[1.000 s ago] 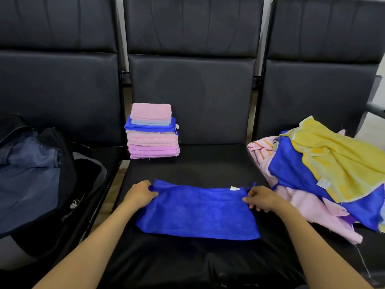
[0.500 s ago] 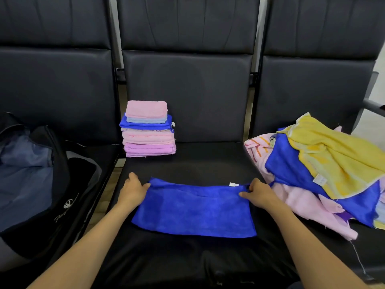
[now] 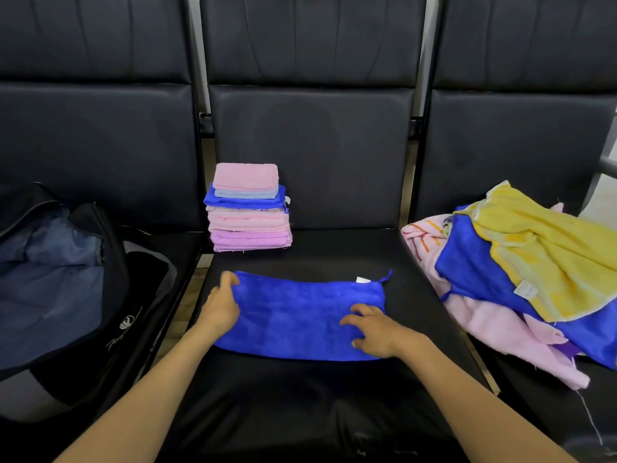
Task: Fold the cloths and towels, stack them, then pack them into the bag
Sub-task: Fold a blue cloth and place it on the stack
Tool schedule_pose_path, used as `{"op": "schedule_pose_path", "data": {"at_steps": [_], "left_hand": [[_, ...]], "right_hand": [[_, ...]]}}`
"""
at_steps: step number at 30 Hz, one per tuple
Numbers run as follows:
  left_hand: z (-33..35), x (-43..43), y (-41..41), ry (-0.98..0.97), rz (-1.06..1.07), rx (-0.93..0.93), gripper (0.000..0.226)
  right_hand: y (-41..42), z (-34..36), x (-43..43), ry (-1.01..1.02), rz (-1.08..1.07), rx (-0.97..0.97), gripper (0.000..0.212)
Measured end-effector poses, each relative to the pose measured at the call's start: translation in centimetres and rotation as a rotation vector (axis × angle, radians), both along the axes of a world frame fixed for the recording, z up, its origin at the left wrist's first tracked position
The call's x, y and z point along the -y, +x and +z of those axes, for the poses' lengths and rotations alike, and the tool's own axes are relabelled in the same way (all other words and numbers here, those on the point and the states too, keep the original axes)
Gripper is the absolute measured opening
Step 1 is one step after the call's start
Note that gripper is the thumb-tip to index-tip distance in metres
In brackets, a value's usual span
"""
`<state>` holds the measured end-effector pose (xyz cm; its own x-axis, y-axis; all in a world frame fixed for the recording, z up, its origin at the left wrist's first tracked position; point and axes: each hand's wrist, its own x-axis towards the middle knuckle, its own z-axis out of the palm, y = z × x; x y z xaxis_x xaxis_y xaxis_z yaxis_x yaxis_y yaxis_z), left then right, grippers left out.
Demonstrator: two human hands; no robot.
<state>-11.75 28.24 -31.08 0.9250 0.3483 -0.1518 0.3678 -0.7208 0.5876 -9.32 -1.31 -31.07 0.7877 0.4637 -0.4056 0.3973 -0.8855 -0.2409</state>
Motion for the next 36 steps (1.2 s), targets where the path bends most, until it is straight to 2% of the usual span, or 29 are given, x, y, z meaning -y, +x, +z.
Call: {"op": "schedule_pose_path", "data": {"at_steps": [2,5,10,12,15,17,19,23,26,27,29,32,36], "left_hand": [[0.1,-0.4,0.2,-0.043,-0.088,-0.053,0.049],[0.5,-1.0,0.5,-0.099,-0.078,-0.13,0.055],[0.5,-1.2,0.5,-0.02,-0.076,-0.132,0.071],[0.5,-1.3,0.5,-0.067,-0.081,-0.097,0.065],[0.6,-1.2,0.2,-0.207,-0.036,-0.055,0.04],[1.0,-1.1,0.1,-0.33,0.003,-0.055,0.042],[1.6,-0.9,0.1,-0.402,-0.024,-0.034,0.054],[4.0,0.8,0.2,-0.484,-0.147,0.004,0.071],[5.6,3.6,0.2,-0.607,-0.231,0.005,0.069],[5.9,4.8,0.3,-0.631,-0.251,0.004,0.068],[6.1,7.6,0.6,-0.65,-0.289,-0.007,0.069],[5.5,11.9,1.1,-0.641,-0.362,-0.057,0.07],[3.3,15.8,1.2,-0.702,-0.431,-0.183,0.065]], "right_hand": [[0.0,0.3,-0.3,-0.03,0.002,0.022,0.045],[-0.1,0.5,-0.5,-0.062,0.013,-0.011,0.042],[-0.4,0.7,-0.5,-0.046,0.009,0.056,0.056],[-0.4,0.7,-0.6,-0.059,-0.007,0.056,0.057],[-0.4,0.1,-0.9,-0.192,-0.043,-0.08,0.056],[-0.5,-0.2,-1.3,-0.234,-0.058,-0.096,0.058],[-0.7,0.0,-1.6,-0.221,-0.064,-0.057,0.062],[-0.5,0.9,-1.8,-0.026,-0.064,0.058,0.056],[0.6,1.3,-1.6,0.303,-0.282,0.043,0.027],[1.0,1.6,-1.4,0.408,-0.386,-0.001,0.019],[1.6,2.3,-0.7,0.54,-0.563,-0.147,0.018],[1.8,3.3,1.0,0.587,-0.728,-0.391,0.021],[1.6,3.1,2.9,0.602,-0.845,-0.494,0.03]]}}
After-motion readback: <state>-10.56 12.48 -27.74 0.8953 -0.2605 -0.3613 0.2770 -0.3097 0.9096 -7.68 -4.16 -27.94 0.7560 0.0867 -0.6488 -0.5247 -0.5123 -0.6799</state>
